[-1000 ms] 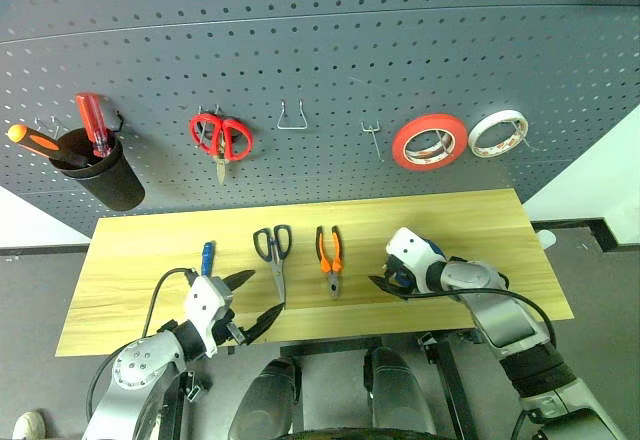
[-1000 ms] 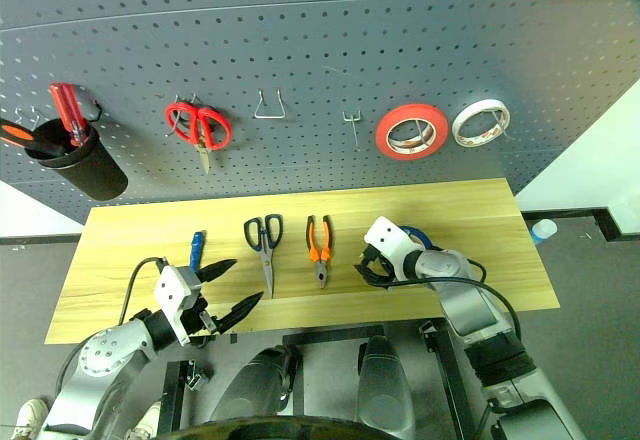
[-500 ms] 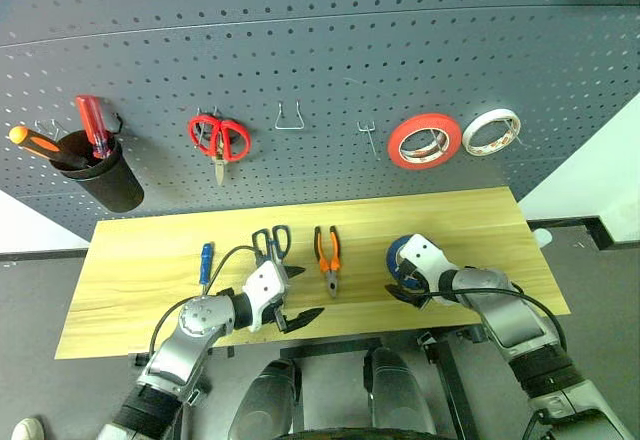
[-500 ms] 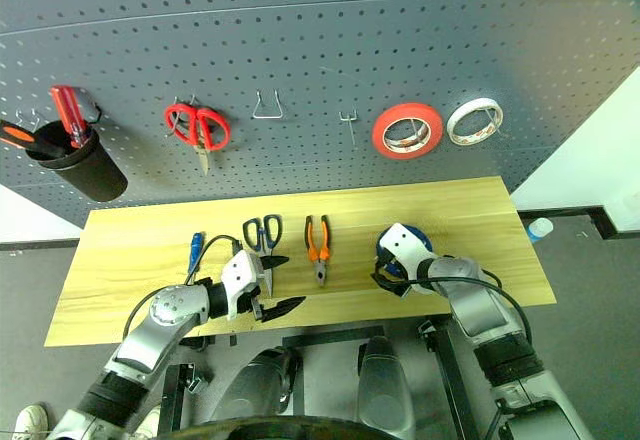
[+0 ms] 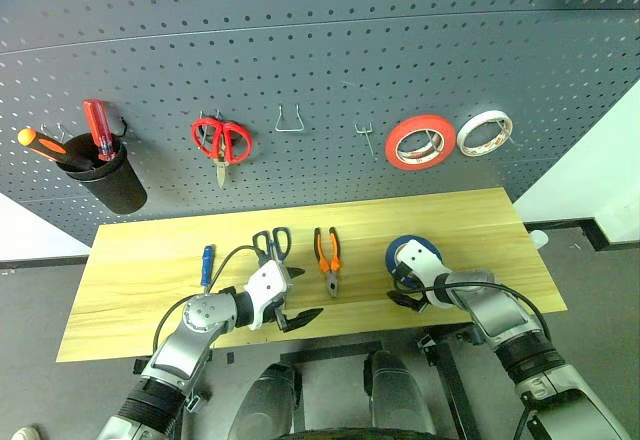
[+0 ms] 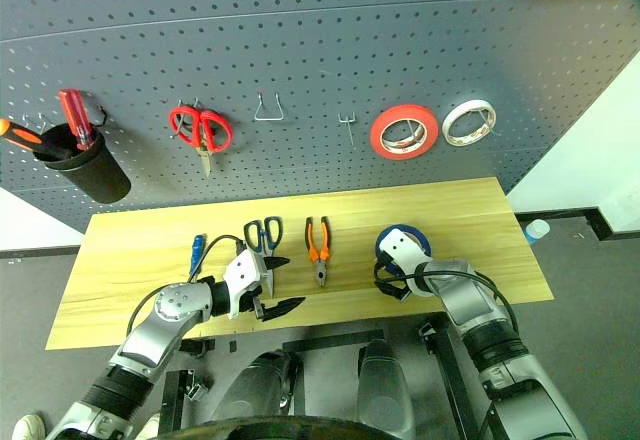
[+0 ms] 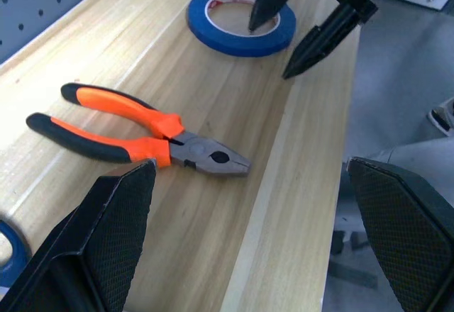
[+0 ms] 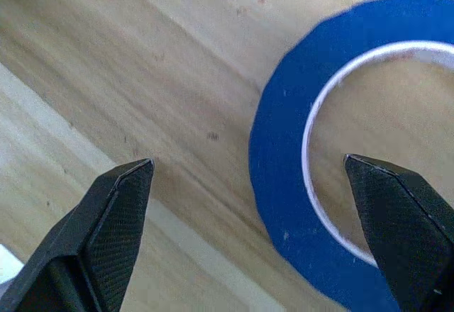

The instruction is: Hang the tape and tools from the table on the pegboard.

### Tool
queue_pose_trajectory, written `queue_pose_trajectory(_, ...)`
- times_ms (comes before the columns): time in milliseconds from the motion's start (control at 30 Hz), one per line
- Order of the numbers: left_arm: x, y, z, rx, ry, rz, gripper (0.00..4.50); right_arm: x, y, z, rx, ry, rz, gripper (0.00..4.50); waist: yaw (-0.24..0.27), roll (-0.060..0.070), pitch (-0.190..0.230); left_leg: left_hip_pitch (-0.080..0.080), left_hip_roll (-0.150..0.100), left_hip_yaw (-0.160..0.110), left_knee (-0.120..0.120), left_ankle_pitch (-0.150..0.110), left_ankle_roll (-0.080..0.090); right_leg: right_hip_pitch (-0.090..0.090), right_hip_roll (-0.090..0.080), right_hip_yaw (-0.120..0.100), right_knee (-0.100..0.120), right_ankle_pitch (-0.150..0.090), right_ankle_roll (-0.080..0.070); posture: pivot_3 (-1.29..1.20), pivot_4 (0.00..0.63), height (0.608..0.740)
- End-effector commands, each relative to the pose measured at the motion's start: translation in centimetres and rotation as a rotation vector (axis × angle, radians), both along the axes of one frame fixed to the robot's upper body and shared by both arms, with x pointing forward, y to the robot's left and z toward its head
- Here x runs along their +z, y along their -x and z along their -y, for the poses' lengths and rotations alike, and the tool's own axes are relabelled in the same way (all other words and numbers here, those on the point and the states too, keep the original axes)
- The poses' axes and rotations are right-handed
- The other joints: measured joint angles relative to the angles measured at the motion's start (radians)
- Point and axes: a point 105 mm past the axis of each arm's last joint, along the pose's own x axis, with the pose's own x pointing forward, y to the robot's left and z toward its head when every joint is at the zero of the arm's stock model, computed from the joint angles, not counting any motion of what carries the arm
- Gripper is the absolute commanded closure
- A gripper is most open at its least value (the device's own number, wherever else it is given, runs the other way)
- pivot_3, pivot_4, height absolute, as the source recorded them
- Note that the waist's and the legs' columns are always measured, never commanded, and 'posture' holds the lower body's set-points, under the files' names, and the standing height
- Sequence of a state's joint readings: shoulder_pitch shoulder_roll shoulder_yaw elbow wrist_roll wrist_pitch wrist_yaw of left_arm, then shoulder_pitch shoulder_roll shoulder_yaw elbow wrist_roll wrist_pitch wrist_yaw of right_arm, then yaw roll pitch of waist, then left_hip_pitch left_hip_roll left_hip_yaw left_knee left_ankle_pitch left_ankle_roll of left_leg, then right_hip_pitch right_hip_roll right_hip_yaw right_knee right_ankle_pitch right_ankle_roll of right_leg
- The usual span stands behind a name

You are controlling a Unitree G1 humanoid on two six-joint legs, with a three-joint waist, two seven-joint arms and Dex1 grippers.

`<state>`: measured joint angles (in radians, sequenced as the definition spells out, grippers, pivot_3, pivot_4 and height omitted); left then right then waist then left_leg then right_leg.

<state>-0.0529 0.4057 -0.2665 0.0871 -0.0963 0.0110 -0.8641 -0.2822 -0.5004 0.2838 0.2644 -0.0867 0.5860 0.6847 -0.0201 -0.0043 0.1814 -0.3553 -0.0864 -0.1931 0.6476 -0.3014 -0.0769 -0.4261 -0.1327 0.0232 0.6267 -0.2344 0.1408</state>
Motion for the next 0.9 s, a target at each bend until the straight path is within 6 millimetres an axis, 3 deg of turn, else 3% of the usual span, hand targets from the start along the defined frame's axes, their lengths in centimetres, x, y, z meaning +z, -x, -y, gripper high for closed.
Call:
queue_pose_trajectory(33, 0.7, -0.2, 0.1, 0.007, 0.023, 0.028, 0.0, 0.1, -0.3, 0.1, 0.001, 0.009, 0.001, 0.04, 0.0, 0.0, -0.005, 0.0, 0.0, 0.0, 0.0, 0.0, 0.0, 0.0, 0.0, 0.0, 0.0, 0.0, 0.0, -0.08, 0.094, 0.738)
queue_pose_trajectory(233, 0.8, -0.4, 0.1, 0.01, 0.028, 0.027, 0.0, -0.4, -0.8, 0.6, -0.033, 0.012, -0.013, 0.04, 0.0, 0.0, -0.02, 0.0, 0.0, 0.0, 0.0, 0.0, 0.0, 0.0, 0.0, 0.0, 0.0, 0.0, 0.0, -0.08, 0.088, 0.738)
queue_pose_trajectory(267, 0.8, -0.5, 0.1, 0.01, 0.028, 0.027, 0.0, -0.5, -0.9, 0.7, -0.038, 0.01, -0.016, 0.21, 0.0, 0.0, -0.022, 0.0, 0.0, 0.0, 0.0, 0.0, 0.0, 0.0, 0.0, 0.0, 0.0, 0.0, 0.0, -0.08, 0.088, 0.738)
queue_pose_trajectory(367, 0.8, -0.6, 0.0, 0.01, 0.029, 0.026, 0.0, -0.7, -1.0, 0.7, -0.049, 0.004, -0.023, 0.96, 0.0, 0.0, -0.027, 0.001, 0.0, 0.0, 0.0, 0.0, 0.0, 0.001, 0.0, 0.001, 0.0, 0.0, 0.0, -0.08, 0.087, 0.738)
queue_pose_trajectory(633, 0.8, -0.3, -0.4, 0.026, 0.034, 0.026, 0.0, -0.9, -0.4, 0.5, -0.03, -0.008, -0.045, 3.75, 0.0, 0.001, -0.033, 0.002, 0.0, 0.0, 0.001, 0.0, 0.0, 0.001, 0.0, 0.001, 0.0, 0.0, 0.0, -0.08, 0.087, 0.738)
queue_pose_trajectory(900, 2.1, -1.1, -0.5, 0.064, 0.075, 0.101, 0.0, 1.2, -0.9, -0.1, 0.023, 0.019, 0.093, 3.84, 0.002, 0.001, -0.034, 0.002, 0.0, 0.0, 0.001, 0.0, 0.0, 0.001, 0.0, 0.001, 0.0, 0.0, 0.0, -0.07, 0.087, 0.738)
